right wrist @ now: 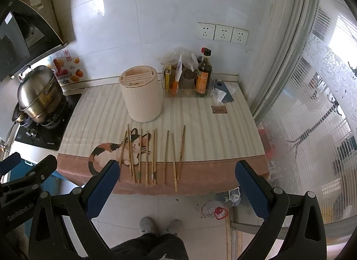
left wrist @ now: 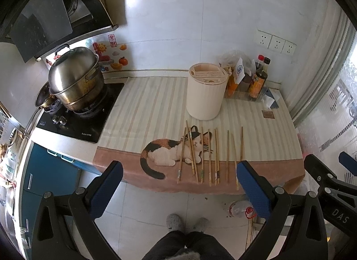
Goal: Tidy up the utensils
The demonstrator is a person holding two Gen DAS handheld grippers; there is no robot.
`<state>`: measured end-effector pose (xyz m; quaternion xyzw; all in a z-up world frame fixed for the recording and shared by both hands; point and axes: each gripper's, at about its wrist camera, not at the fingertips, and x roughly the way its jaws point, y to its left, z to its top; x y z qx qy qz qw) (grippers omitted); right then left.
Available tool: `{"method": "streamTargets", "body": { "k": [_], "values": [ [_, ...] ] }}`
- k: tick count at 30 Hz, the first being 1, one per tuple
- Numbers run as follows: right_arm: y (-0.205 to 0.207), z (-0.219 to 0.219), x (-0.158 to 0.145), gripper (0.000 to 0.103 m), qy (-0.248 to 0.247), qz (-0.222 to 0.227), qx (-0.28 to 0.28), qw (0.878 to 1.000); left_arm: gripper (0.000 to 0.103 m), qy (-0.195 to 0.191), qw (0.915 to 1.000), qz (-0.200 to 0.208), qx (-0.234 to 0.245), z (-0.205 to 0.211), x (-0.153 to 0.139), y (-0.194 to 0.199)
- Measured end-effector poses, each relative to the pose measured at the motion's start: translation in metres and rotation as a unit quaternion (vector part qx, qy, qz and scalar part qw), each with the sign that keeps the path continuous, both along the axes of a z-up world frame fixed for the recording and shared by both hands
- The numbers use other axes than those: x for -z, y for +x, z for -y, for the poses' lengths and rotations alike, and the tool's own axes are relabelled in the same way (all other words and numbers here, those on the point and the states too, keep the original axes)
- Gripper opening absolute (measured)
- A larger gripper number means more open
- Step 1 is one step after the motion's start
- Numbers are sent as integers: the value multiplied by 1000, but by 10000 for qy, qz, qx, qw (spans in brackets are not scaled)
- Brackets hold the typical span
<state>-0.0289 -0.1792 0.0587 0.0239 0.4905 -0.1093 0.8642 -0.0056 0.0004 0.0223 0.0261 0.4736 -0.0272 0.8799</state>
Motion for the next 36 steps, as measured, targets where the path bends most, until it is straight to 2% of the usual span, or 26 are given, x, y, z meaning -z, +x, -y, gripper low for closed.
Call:
{"method": "streamTargets", "body": {
  "k": [5, 10, 15, 18, 20, 23, 25, 26, 27, 28, 29, 33, 36],
  "values": [
    [13, 17, 15, 103, 278, 79, 216, 9993, 103, 179, 9993, 319, -84, 3, 19, 26],
    [48, 50, 67, 103, 368, -139, 551, 9977, 103, 582, 9963, 519, -362, 3, 61, 71],
    [81, 84, 129, 101, 253, -488, 773, 9955, 103, 671, 9955, -41, -673, -10, 123, 121],
    [96, 100, 163, 92, 260, -541, 875, 9944, 103, 728, 9935, -451, -756, -15, 165, 147],
    [109, 108, 188, 82, 164, -654, 942, 9933, 103, 681, 9920, -786, -712, -18, 194, 164],
    [126, 117, 223, 70, 367, -920, 947, 9906, 101, 535, 9889, -1293, -490, -17, 235, 186],
    [140, 122, 250, 55, 565, -1132, 939, 9875, 87, 460, 9847, -1651, -317, -14, 268, 202],
    [147, 124, 263, 53, 594, -1255, 957, 9857, 75, 437, 9818, -1829, -269, -12, 281, 207],
    [151, 124, 271, 49, 618, -1370, 970, 9839, 69, 317, 9784, -2033, -200, -12, 296, 215],
    [157, 126, 284, 45, 678, -1514, 993, 9811, 68, 245, 9763, -2143, -156, -11, 306, 219],
    [162, 126, 296, 45, 721, -1646, 1008, 9785, 68, 215, 9742, -2243, -98, -9, 317, 223],
    [180, 123, 334, 45, 732, -2192, 1019, 9676, 45, 102, 9639, -2658, 155, -2, 352, 236],
    [192, 122, 353, 45, 739, -2454, 1114, 9601, 29, 68, 9589, -2814, 353, 5, 364, 241]
  ]
}}
